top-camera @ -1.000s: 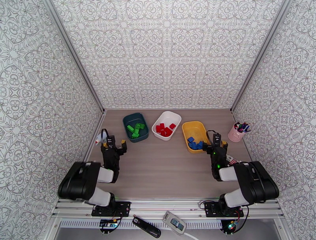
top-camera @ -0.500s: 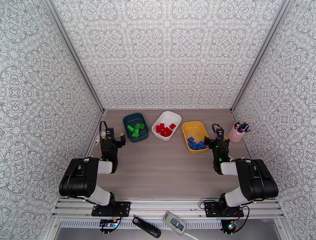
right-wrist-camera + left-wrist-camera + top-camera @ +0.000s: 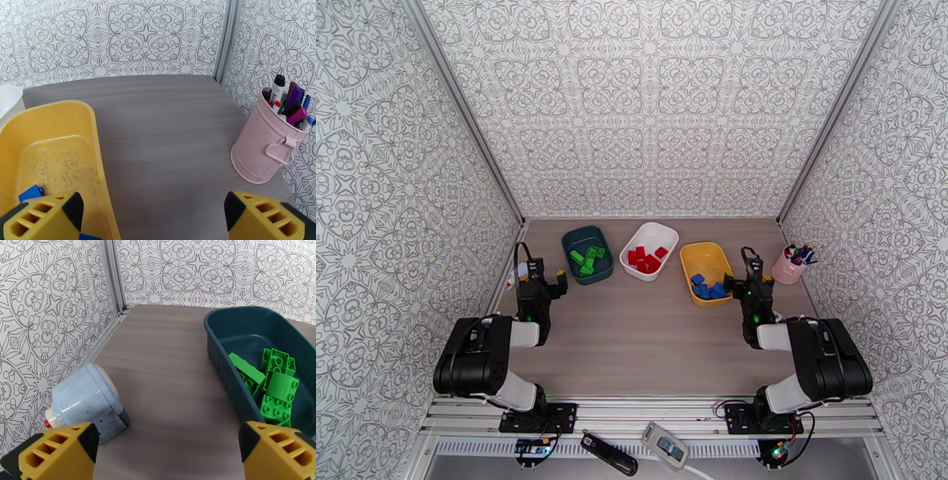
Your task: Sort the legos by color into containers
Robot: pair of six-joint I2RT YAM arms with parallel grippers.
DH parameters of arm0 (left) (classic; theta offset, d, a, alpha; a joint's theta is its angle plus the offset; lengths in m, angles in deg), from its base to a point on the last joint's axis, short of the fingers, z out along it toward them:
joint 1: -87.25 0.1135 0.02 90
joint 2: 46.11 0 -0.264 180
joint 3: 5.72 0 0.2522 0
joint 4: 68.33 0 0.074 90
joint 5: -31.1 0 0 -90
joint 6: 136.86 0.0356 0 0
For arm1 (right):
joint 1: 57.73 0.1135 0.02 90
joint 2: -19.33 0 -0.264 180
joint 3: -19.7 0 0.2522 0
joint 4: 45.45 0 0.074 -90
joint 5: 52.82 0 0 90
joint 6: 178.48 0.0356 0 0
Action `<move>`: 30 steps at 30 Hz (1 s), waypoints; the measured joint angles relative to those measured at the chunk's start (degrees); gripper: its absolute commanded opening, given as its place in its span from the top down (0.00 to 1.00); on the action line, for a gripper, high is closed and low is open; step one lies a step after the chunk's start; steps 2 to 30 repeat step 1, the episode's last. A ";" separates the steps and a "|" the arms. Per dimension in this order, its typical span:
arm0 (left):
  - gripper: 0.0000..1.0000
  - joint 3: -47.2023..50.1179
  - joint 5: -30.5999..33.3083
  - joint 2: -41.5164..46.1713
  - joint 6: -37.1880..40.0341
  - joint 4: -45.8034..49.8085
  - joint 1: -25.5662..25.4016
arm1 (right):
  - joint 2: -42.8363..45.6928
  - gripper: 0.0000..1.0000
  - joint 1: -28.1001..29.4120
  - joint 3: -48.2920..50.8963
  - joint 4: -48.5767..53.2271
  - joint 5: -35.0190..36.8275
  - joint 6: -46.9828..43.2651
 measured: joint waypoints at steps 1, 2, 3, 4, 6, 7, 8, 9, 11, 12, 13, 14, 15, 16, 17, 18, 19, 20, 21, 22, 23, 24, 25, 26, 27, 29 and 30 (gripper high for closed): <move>0.01 0.00 0.00 0.00 0.00 0.04 0.00 | 0.00 0.01 0.00 0.00 0.02 0.00 0.00; 0.01 0.00 0.00 0.00 0.00 0.04 0.00 | 0.00 0.01 0.00 0.00 0.02 0.00 0.00; 0.01 0.00 0.00 0.00 0.00 0.04 0.00 | 0.00 0.01 0.00 0.00 0.02 0.00 0.00; 0.01 0.00 0.00 0.00 0.00 0.04 0.00 | 0.00 0.01 0.00 0.00 0.02 0.00 0.00; 0.01 0.00 0.00 0.00 0.00 0.04 0.00 | 0.00 0.01 0.00 0.00 0.02 0.00 0.00; 0.01 0.00 0.00 0.00 0.00 0.04 0.00 | 0.00 0.01 0.00 0.00 0.02 0.00 0.00; 0.01 0.00 0.00 0.00 0.00 0.04 0.00 | 0.00 0.01 0.00 0.00 0.02 0.00 0.00; 0.01 0.00 0.00 0.00 0.00 0.04 0.00 | 0.00 0.01 0.00 0.00 0.02 0.00 0.00; 0.01 0.00 0.00 0.00 0.00 0.04 0.00 | 0.00 0.01 0.00 0.00 0.02 0.00 0.00; 0.01 0.00 0.00 0.00 0.00 0.04 0.00 | 0.00 0.01 0.00 0.00 0.02 0.00 0.00; 0.01 0.00 0.00 0.00 0.00 0.04 0.00 | 0.00 0.01 0.00 0.00 0.02 0.00 0.00; 0.01 0.00 0.00 0.00 0.00 0.04 0.00 | 0.00 0.01 0.00 0.00 0.02 0.00 0.00; 0.01 0.00 0.00 0.00 0.00 0.04 0.00 | 0.00 0.01 0.00 0.00 0.02 0.00 0.00; 0.01 0.00 0.00 0.00 0.00 0.04 0.00 | 0.00 0.01 0.00 0.00 0.02 0.00 0.00; 0.01 0.00 0.00 0.00 0.00 0.04 0.00 | 0.00 0.01 0.00 0.00 0.02 0.00 0.00; 0.01 0.00 0.00 0.00 0.00 0.04 0.00 | 0.00 0.01 0.00 0.00 0.02 0.00 0.00; 0.01 0.00 0.00 0.00 0.00 0.04 0.00 | 0.00 0.01 0.00 0.00 0.02 0.00 0.00; 0.01 0.00 0.00 0.00 0.00 0.04 0.00 | 0.00 0.01 0.00 0.00 0.02 0.00 0.00; 0.01 0.00 0.00 0.00 0.00 0.04 0.00 | 0.00 0.01 0.00 0.00 0.02 0.00 0.00; 0.01 0.00 0.00 0.00 0.00 0.04 0.00 | 0.00 0.01 0.00 0.00 0.02 0.00 0.00; 0.01 0.00 0.00 0.00 0.00 0.04 0.00 | 0.00 0.01 0.00 0.00 0.02 0.00 0.00; 0.01 0.00 0.00 0.00 0.00 0.04 0.00 | 0.00 0.01 0.00 0.00 0.02 0.00 0.00; 0.01 0.00 0.00 0.00 0.00 0.04 0.00 | 0.00 0.01 0.00 0.00 0.02 0.00 0.00; 0.01 0.00 0.00 0.00 0.00 0.04 0.00 | 0.00 0.01 0.00 0.00 0.02 0.00 0.00; 0.01 0.00 0.00 0.00 0.00 0.04 0.00 | 0.00 0.01 0.00 0.00 0.02 0.00 0.00; 0.01 0.00 0.00 0.00 0.00 0.04 0.00 | 0.00 0.01 0.00 0.00 0.02 0.00 0.00; 0.01 0.00 0.00 0.00 0.00 0.04 0.00 | 0.00 0.01 0.00 0.00 0.02 0.00 0.00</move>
